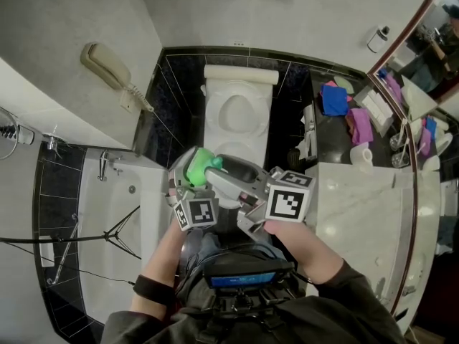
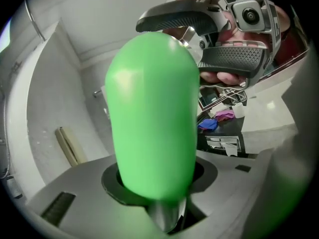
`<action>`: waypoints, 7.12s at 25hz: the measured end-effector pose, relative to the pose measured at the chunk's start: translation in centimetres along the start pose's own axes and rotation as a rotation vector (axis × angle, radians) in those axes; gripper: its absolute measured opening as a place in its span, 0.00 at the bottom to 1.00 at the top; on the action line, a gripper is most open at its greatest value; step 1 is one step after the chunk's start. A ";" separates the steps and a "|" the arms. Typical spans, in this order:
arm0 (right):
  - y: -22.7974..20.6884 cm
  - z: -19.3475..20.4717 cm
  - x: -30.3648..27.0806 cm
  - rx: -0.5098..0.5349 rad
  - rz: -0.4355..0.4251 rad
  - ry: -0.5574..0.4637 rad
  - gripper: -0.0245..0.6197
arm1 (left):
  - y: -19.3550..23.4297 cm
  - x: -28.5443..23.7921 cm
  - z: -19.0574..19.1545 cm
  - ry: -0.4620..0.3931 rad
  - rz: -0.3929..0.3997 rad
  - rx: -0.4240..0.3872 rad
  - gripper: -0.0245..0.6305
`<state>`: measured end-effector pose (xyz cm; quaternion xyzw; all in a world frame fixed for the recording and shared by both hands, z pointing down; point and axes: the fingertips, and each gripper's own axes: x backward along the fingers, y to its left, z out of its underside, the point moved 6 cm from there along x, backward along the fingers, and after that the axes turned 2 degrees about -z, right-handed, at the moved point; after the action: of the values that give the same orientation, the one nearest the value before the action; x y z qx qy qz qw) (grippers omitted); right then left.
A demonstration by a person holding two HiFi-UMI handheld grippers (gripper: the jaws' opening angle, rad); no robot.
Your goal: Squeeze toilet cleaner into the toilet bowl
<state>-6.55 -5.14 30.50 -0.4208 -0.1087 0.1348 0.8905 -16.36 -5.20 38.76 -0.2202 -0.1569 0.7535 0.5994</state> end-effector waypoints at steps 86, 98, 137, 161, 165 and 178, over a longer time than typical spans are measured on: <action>1.3 -0.9 0.2 0.285 -0.123 0.017 0.27 | -1.8 1.2 -1.1 0.000 0.335 0.125 0.33; 2.8 -1.0 1.1 0.519 -0.412 0.087 0.27 | -3.9 4.2 -3.5 -0.077 0.864 0.292 0.33; 1.4 -0.7 -0.2 0.111 -0.027 -0.005 0.33 | 0.0 0.5 -0.9 -0.013 -0.019 -0.019 0.33; 4.0 -0.5 2.2 0.555 -0.479 0.052 0.27 | -4.9 4.9 -3.3 -0.099 0.920 0.222 0.33; 4.3 -0.3 2.7 0.586 -0.567 0.065 0.27 | -5.4 5.9 -3.7 -0.101 1.039 0.251 0.33; 3.4 -1.3 1.8 0.516 -0.434 0.026 0.43 | -4.3 4.5 -3.7 -0.125 0.835 0.237 0.33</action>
<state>-5.01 -3.41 27.16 -0.1504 -0.1468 -0.0402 0.9768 -11.72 0.04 37.12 -0.1484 -0.0029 0.9558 0.2539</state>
